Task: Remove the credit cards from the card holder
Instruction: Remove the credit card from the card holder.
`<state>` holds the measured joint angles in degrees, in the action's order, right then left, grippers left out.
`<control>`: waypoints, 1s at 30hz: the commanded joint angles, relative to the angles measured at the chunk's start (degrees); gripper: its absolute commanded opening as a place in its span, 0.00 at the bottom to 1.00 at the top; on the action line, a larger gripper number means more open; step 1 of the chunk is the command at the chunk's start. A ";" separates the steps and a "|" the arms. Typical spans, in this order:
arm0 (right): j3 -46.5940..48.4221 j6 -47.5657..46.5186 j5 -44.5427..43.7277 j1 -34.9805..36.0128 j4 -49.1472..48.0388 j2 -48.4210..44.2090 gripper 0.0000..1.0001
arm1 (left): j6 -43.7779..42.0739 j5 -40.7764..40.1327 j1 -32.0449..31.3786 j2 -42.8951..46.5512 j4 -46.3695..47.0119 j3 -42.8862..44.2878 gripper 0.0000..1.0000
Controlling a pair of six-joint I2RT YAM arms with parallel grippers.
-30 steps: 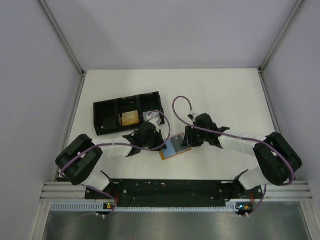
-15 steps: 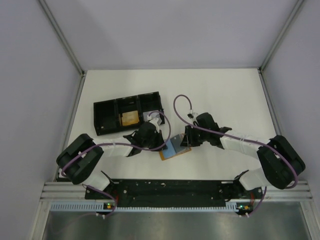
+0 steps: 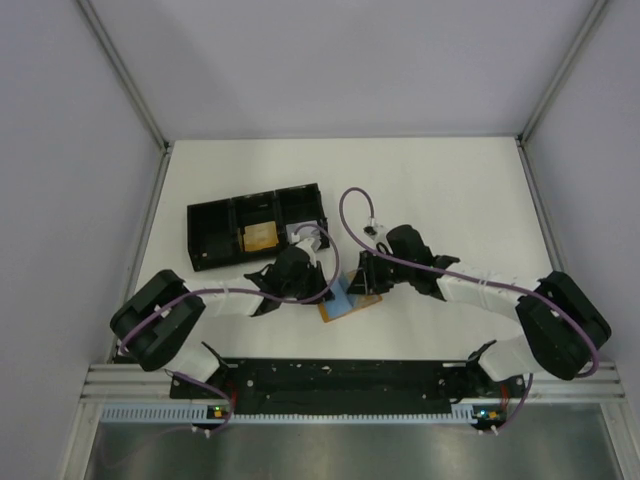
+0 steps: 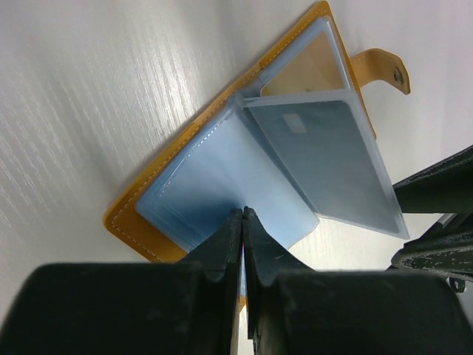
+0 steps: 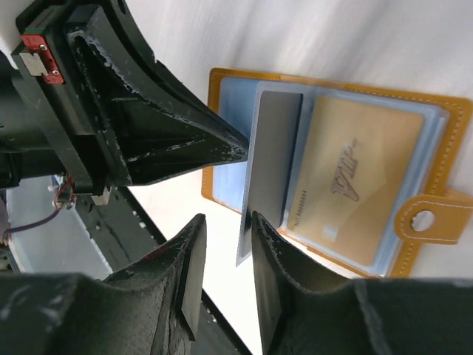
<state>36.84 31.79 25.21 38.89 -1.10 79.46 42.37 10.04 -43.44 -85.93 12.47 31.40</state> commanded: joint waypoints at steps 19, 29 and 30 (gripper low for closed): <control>5.35 0.82 1.52 3.91 -5.32 5.09 0.44 | 5.53 -12.95 0.02 20.18 -3.94 -8.37 0.15; 5.79 0.55 -0.60 1.98 -7.07 9.57 0.38 | 7.29 -2.93 -0.07 13.79 3.43 -6.70 0.18; 5.61 0.55 -0.52 1.63 -7.51 10.01 0.37 | 7.64 -2.49 -0.07 12.29 4.57 -6.70 0.17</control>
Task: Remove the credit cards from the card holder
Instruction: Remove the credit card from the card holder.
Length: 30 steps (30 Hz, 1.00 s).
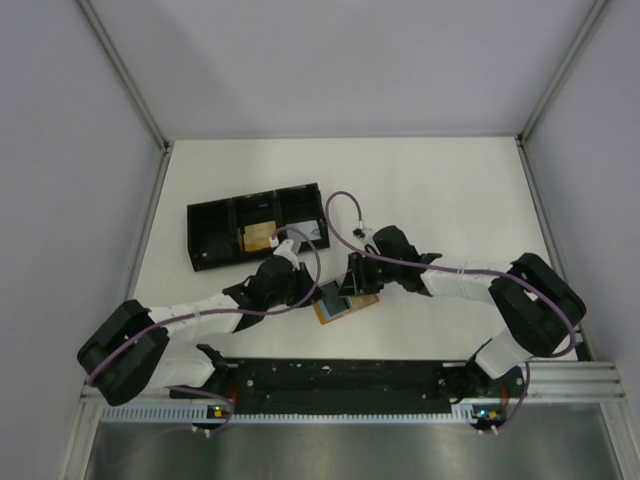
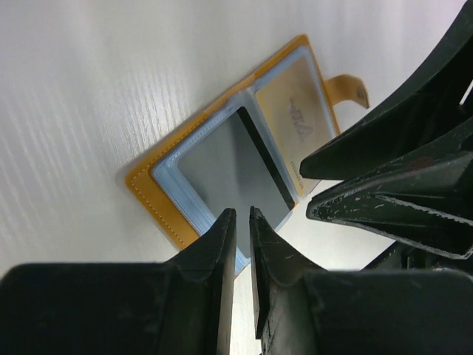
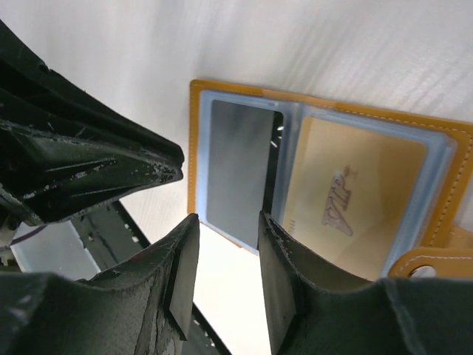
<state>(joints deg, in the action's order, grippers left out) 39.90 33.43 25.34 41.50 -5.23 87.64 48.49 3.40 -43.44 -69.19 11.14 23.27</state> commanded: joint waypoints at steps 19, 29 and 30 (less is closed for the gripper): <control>-3.33 1.98 8.22 -5.98 -14.97 8.52 0.16 | 1.17 3.90 0.02 -12.11 4.42 1.25 0.00; -5.80 3.04 14.91 -7.92 -22.27 8.52 0.00 | 0.29 4.33 0.02 -13.43 2.49 2.57 0.00; -5.80 2.96 15.17 -7.92 -22.45 8.78 0.00 | 0.20 4.42 -0.06 -13.52 2.49 2.66 0.00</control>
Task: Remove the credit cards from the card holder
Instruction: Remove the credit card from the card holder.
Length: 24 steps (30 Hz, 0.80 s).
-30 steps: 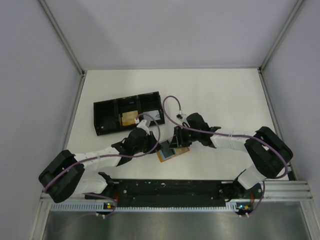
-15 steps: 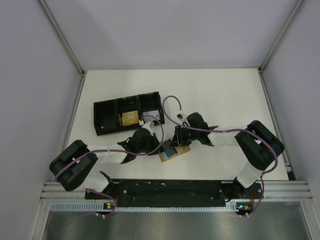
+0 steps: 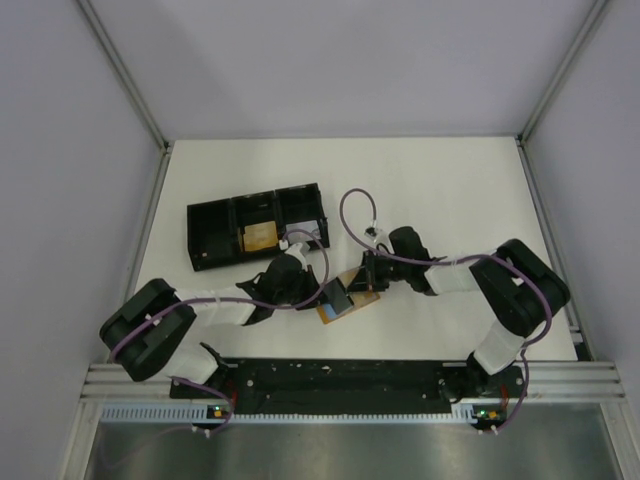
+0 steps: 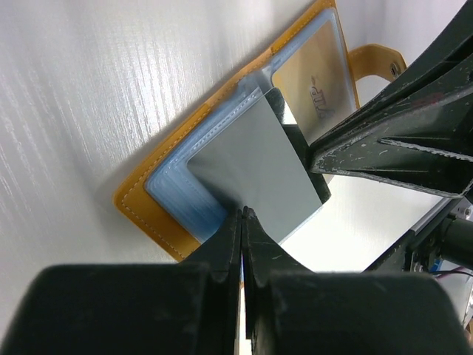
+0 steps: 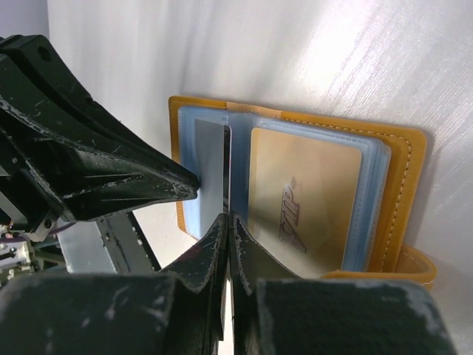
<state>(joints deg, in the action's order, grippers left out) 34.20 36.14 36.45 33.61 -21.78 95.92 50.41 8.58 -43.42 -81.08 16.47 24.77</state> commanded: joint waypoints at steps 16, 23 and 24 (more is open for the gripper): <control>0.79 1.48 6.80 -0.03 -9.60 4.45 0.06 | -2.07 0.03 0.00 -2.33 -3.02 1.68 0.00; -0.70 1.48 7.06 -1.87 -10.12 3.22 0.00 | -2.16 -0.23 0.00 -2.33 -3.72 1.51 0.00; -1.23 1.48 7.32 -2.57 -10.47 2.79 0.00 | -2.16 -0.14 0.09 -2.42 -3.73 1.50 0.00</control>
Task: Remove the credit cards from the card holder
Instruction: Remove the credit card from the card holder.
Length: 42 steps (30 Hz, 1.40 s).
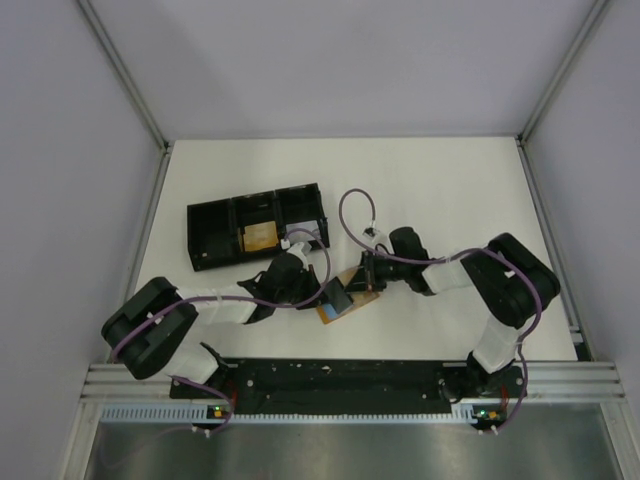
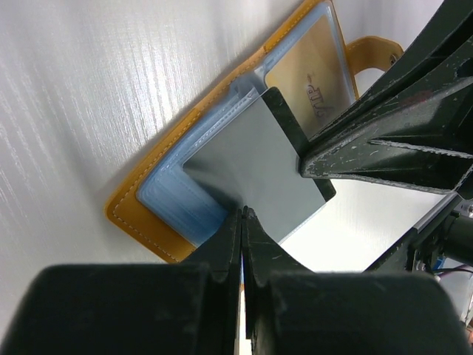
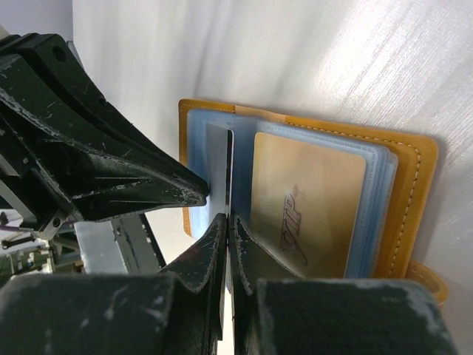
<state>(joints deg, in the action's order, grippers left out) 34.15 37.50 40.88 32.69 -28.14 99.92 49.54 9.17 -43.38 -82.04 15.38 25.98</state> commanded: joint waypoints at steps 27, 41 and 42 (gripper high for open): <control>-2.25 1.70 5.43 -3.68 -7.11 -0.17 0.19 | -1.99 -0.29 0.13 -1.46 -3.42 0.92 0.00; -3.65 -1.98 2.89 -8.51 -0.08 -5.96 0.00 | -2.08 -0.64 0.13 -0.58 -2.98 0.22 0.00; -3.83 -2.51 2.45 -8.87 0.80 -6.92 0.00 | -2.16 -0.64 0.13 -0.49 -2.90 0.21 0.00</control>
<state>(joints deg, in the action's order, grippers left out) 30.74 38.15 45.04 26.28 -29.30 97.93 49.32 9.82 -43.38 -82.89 15.38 26.55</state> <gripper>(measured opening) 0.006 0.009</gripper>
